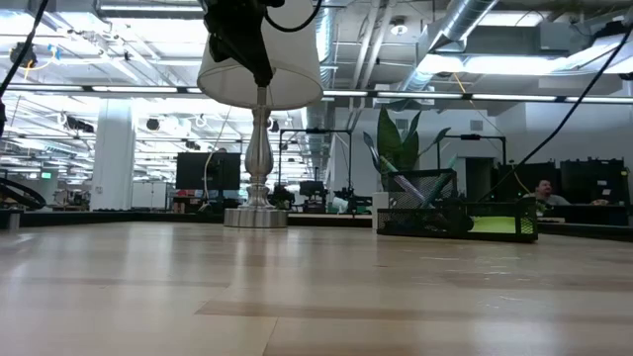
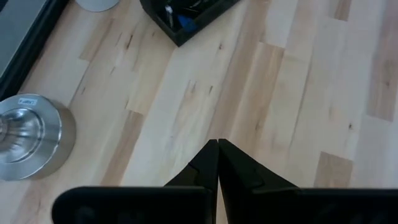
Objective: Pick and place office supplies into organizer
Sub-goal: Put the yellow pencil into the black organizer
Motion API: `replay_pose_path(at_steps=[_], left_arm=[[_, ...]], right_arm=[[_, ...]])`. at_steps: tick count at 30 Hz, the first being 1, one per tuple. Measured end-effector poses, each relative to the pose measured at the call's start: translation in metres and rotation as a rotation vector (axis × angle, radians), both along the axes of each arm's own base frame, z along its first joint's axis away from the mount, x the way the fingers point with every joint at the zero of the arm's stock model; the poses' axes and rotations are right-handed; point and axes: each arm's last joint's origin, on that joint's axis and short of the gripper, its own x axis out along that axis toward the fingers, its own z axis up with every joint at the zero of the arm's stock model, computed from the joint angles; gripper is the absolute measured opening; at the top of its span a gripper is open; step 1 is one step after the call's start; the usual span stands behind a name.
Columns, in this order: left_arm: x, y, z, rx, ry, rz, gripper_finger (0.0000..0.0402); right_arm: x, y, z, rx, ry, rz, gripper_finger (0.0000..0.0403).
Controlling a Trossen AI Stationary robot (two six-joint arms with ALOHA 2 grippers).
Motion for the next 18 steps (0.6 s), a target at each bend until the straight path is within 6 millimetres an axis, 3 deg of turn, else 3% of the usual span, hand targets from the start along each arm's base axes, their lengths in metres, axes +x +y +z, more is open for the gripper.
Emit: replay_pose_path(at_steps=[6,10,13,18], left_arm=[[0.001,0.009,0.000,0.000,-0.007,0.033,0.0000],[0.001,0.017,0.000,-0.001,-0.009,0.060,0.0000],[0.000,0.022,0.000,-0.001,-0.009,0.076,0.0000],[0.000,0.027,0.000,-0.013,-0.014,0.113,0.0000]], right_arm=[[0.009,0.051,-0.077,0.201,-0.093,0.087,0.0118],[0.024,0.068,-0.123,0.225,-0.012,0.109,0.0118],[0.036,0.074,-0.146,0.205,0.076,0.117,0.0118],[0.051,0.082,-0.159,0.214,0.075,0.144,0.0118]])
